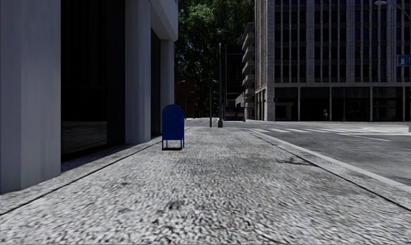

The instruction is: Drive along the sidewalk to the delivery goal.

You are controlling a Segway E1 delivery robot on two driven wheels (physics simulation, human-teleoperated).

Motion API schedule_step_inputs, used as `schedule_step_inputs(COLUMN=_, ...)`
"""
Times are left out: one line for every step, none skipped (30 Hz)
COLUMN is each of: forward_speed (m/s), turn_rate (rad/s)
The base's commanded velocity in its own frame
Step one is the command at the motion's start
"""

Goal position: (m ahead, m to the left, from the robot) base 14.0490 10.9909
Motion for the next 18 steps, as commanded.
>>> schedule_step_inputs(forward_speed=2.00, turn_rate=0.00)
schedule_step_inputs(forward_speed=2.00, turn_rate=0.00)
schedule_step_inputs(forward_speed=2.00, turn_rate=0.00)
schedule_step_inputs(forward_speed=2.00, turn_rate=0.00)
schedule_step_inputs(forward_speed=2.00, turn_rate=0.00)
schedule_step_inputs(forward_speed=2.00, turn_rate=0.00)
schedule_step_inputs(forward_speed=2.00, turn_rate=0.00)
schedule_step_inputs(forward_speed=2.00, turn_rate=0.00)
schedule_step_inputs(forward_speed=2.00, turn_rate=-0.01)
schedule_step_inputs(forward_speed=2.00, turn_rate=-0.01)
schedule_step_inputs(forward_speed=2.00, turn_rate=-0.12)
schedule_step_inputs(forward_speed=1.99, turn_rate=-0.29)
schedule_step_inputs(forward_speed=1.99, turn_rate=-0.34)
schedule_step_inputs(forward_speed=1.99, turn_rate=-0.34)
schedule_step_inputs(forward_speed=1.99, turn_rate=-0.35)
schedule_step_inputs(forward_speed=1.99, turn_rate=-0.35)
schedule_step_inputs(forward_speed=1.99, turn_rate=-0.17)
schedule_step_inputs(forward_speed=1.99, turn_rate=-0.17)
